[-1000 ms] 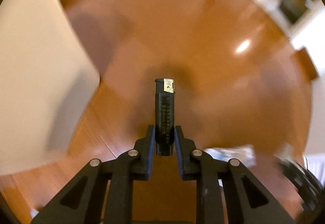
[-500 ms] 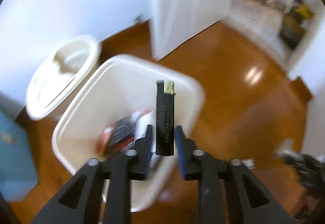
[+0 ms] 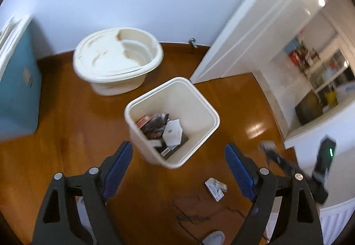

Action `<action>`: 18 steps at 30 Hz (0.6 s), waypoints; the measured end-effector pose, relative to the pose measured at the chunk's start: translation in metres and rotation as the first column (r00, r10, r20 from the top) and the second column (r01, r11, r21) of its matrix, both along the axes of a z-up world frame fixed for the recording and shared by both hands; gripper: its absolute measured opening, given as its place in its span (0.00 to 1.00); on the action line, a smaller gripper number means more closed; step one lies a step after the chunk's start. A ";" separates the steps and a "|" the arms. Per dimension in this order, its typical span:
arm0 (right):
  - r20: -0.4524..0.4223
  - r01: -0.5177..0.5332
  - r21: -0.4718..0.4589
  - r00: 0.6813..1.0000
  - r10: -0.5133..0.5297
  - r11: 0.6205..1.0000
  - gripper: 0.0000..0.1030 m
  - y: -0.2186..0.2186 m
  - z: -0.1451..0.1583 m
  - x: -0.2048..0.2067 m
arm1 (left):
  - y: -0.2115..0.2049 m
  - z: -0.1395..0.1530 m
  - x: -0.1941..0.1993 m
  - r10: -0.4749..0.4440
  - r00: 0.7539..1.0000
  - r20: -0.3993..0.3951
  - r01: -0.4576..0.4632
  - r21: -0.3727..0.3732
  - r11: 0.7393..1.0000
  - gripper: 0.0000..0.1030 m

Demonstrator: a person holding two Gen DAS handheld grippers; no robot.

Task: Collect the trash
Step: 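Open both tools over the wastebasket to drop the lighter and clip, then grasp the cotton swab bag with the right tool while the left tool grasps the medicine box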

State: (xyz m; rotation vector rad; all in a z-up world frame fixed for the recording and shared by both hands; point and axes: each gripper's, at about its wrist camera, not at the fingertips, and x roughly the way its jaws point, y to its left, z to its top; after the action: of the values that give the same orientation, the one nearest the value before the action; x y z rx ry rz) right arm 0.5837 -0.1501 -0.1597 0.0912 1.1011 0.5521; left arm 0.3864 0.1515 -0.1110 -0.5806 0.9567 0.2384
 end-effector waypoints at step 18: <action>-0.236 -0.054 -0.094 0.971 0.031 0.994 0.43 0.185 -0.097 0.051 | 0.054 -0.006 -0.001 -0.002 1.000 0.009 0.002 -0.001 1.000 0.83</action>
State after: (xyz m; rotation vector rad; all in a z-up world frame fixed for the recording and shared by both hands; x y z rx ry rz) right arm 0.6343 0.0349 -0.2563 0.0458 1.3618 0.5325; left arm 0.3857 0.2053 -0.1171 -0.5815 0.9485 0.2330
